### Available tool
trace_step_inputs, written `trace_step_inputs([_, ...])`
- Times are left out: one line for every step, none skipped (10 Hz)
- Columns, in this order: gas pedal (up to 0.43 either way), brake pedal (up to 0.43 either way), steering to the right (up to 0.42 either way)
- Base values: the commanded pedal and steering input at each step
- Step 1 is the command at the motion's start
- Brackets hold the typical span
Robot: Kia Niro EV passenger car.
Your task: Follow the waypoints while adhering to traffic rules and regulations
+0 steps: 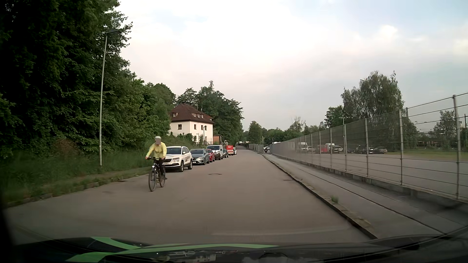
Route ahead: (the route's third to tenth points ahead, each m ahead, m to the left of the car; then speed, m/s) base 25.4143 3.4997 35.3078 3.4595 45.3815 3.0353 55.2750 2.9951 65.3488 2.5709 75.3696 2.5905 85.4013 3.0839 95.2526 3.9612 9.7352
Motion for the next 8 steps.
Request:
trace_step_inputs([0.079,0.0,-0.004])
trace_step_inputs([0.079,0.0,-0.004])
trace_step_inputs([0.079,0.0,-0.003])
trace_step_inputs([0.079,0.0,-0.001])
trace_step_inputs([0.079,0.0,-0.001])
trace_step_inputs([0.079,0.0,-0.002])
trace_step_inputs([0.079,0.0,-0.001])
trace_step_inputs([0.079,0.0,-0.001])
